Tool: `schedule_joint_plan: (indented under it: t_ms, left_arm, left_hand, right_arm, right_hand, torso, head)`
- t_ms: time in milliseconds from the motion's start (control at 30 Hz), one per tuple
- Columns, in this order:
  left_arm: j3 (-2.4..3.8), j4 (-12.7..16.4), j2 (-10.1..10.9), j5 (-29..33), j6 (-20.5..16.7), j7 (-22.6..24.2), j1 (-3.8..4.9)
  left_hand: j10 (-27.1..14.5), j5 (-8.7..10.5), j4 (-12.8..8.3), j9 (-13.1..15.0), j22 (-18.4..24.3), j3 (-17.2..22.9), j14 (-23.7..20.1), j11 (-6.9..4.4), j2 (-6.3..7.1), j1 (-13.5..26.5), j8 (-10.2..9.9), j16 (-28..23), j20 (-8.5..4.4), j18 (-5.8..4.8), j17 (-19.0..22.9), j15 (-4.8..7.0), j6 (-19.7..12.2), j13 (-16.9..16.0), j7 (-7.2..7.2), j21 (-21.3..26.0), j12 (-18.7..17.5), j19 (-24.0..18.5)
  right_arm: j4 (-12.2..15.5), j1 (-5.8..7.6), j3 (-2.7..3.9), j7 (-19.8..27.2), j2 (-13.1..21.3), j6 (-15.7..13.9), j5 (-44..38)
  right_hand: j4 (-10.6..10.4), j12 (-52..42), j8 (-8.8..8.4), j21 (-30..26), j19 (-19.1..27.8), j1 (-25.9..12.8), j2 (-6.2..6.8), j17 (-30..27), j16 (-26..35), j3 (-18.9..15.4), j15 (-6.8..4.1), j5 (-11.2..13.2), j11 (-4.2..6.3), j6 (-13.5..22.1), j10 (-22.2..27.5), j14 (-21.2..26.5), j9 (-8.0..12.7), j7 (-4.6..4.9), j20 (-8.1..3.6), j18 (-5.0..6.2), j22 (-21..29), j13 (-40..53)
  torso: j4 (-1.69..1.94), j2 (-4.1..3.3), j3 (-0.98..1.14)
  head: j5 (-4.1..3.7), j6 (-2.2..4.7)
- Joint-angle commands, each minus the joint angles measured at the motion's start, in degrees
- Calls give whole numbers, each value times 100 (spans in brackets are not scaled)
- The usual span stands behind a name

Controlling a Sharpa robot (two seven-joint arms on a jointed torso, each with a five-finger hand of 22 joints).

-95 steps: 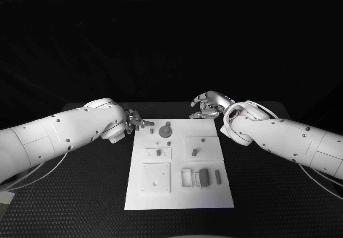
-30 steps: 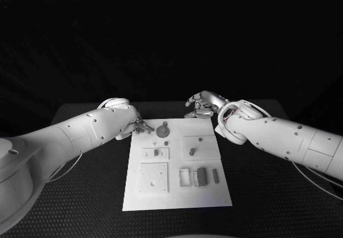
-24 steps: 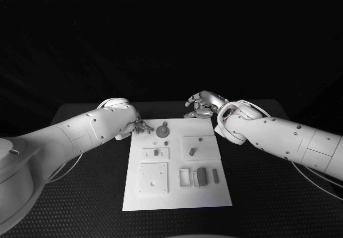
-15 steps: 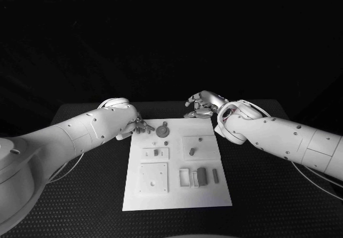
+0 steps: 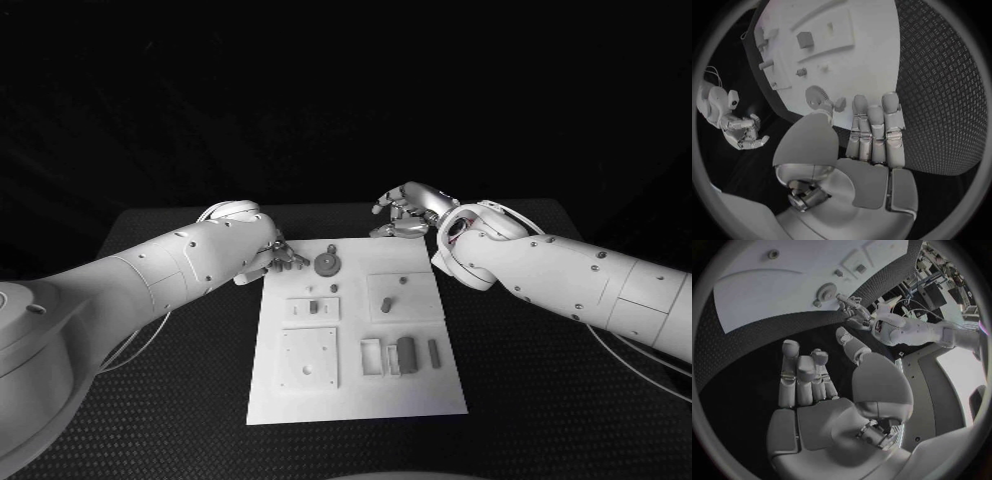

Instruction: Assemble the parts on the task board

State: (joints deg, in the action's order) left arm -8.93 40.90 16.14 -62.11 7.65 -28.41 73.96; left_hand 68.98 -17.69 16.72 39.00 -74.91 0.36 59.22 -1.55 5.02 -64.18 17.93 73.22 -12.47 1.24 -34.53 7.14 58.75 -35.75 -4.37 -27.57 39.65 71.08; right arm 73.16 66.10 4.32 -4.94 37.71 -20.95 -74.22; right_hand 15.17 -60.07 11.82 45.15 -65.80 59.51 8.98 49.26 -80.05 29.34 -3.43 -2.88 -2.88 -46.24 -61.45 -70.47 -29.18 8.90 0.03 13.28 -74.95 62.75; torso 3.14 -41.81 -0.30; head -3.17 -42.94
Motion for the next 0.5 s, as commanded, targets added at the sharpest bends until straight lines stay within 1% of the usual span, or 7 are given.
schedule_joint_plan:
  t_ms: [33,133,233,500]
  left_arm:
    - [-2,-7,-34,32,66,70,-19]
    - [-2,-8,-40,34,69,84,-25]
    - [-2,-18,-41,58,58,95,-35]
    - [-1,-52,-48,192,47,129,-39]
  left_hand:
    - [-5,32,1,-24,-119,-69,13,-26,-66,-27,2,19,-47,232,-4,42,43,11,-1,-21,32,-5]
    - [-4,66,3,-28,-117,-96,14,-27,-83,-32,4,18,-48,229,-2,43,43,14,0,-19,33,-7]
    - [-3,125,2,-34,-115,-125,15,-28,-151,-59,9,17,-53,228,1,45,44,19,1,-18,34,-6]
    - [2,145,-4,-45,-116,-181,22,-32,-264,-173,18,20,-60,225,5,49,45,27,4,-19,41,-3]
  right_arm:
    - [7,-2,3,36,2,54,-4]
    - [9,-2,3,34,7,53,-4]
    - [13,-1,3,33,5,54,-5]
    - [12,-1,3,33,3,60,-6]
  right_hand:
    - [3,-24,20,-39,-21,-33,-29,-6,36,9,-9,9,8,9,27,44,8,48,-38,172,-93,-6]
    - [4,-25,20,-39,-21,-33,-29,-6,36,9,-9,9,8,9,27,44,8,48,-37,172,-93,-7]
    - [4,-26,20,-39,-21,-33,-28,-6,36,8,-9,9,8,10,27,44,8,48,-37,172,-93,-7]
    - [5,-27,21,-40,-21,-34,-29,-7,36,8,-9,9,8,10,28,45,8,48,-37,172,-93,-9]
  torso:
    - [2,5,-5]
    - [5,7,-7]
    - [7,5,-8]
    - [1,5,-5]
  head:
    - [-18,-7]
    - [-17,-7]
    - [-13,-13]
    - [-15,-16]
